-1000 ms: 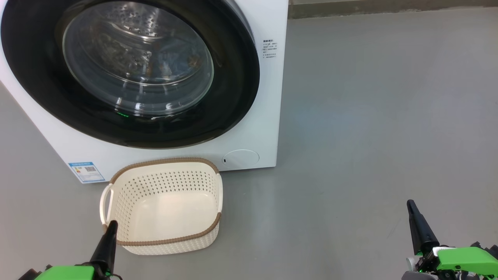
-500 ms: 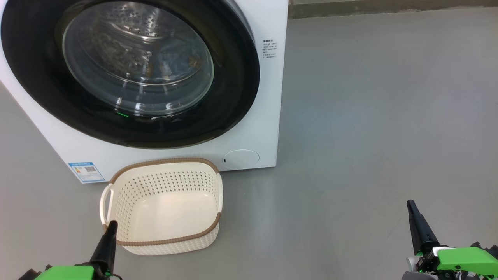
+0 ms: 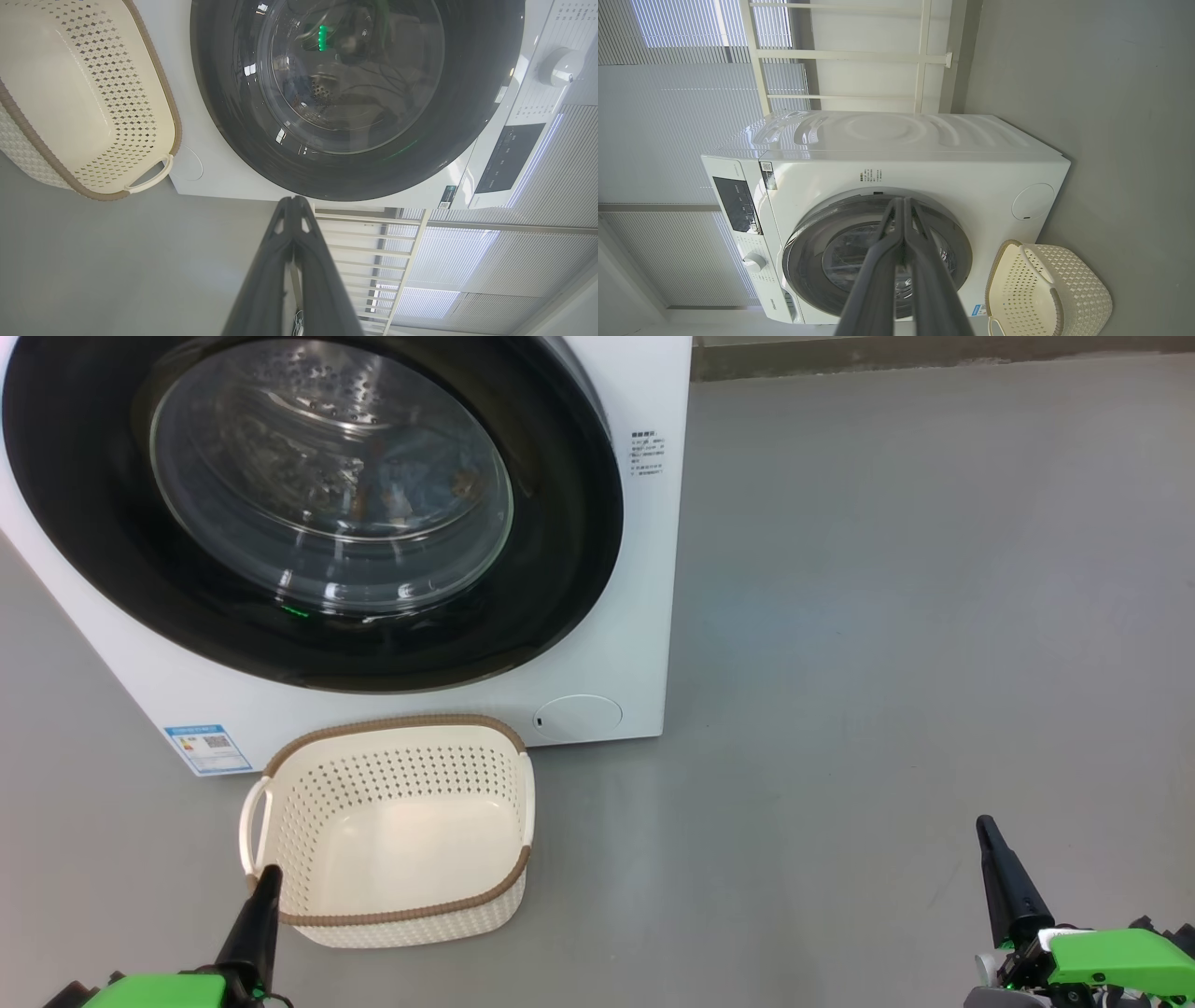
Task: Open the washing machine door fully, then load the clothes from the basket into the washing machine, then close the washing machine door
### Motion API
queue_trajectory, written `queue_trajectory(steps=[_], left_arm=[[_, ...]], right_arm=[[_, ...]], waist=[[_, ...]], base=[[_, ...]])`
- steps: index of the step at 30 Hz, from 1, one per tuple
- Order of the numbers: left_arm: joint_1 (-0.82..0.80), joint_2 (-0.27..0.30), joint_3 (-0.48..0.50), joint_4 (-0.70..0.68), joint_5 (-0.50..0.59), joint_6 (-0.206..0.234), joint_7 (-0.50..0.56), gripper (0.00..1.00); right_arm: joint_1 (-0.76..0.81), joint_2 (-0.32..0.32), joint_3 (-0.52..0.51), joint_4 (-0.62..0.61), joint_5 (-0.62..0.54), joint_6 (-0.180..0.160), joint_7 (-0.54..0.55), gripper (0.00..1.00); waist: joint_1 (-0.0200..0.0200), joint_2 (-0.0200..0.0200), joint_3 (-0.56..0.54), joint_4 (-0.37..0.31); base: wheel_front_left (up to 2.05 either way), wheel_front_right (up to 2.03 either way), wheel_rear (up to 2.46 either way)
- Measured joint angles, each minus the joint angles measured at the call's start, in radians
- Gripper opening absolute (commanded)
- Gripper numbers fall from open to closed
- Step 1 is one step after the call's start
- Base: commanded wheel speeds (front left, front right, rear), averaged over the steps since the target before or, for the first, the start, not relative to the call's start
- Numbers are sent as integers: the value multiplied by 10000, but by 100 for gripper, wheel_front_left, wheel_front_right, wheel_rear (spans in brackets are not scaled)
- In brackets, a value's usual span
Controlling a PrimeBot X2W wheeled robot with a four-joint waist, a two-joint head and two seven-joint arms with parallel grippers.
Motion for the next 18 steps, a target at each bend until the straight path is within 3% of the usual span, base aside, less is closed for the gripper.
queue_trajectory(steps=[18], left_arm=[[0, -6, 10, 0, 0, -27, 2, 0]], right_arm=[[0, 0, 0, 0, 2, 0, 0, 0]], waist=[[0, 0, 0, 0]], base=[[0, 0, 0]])
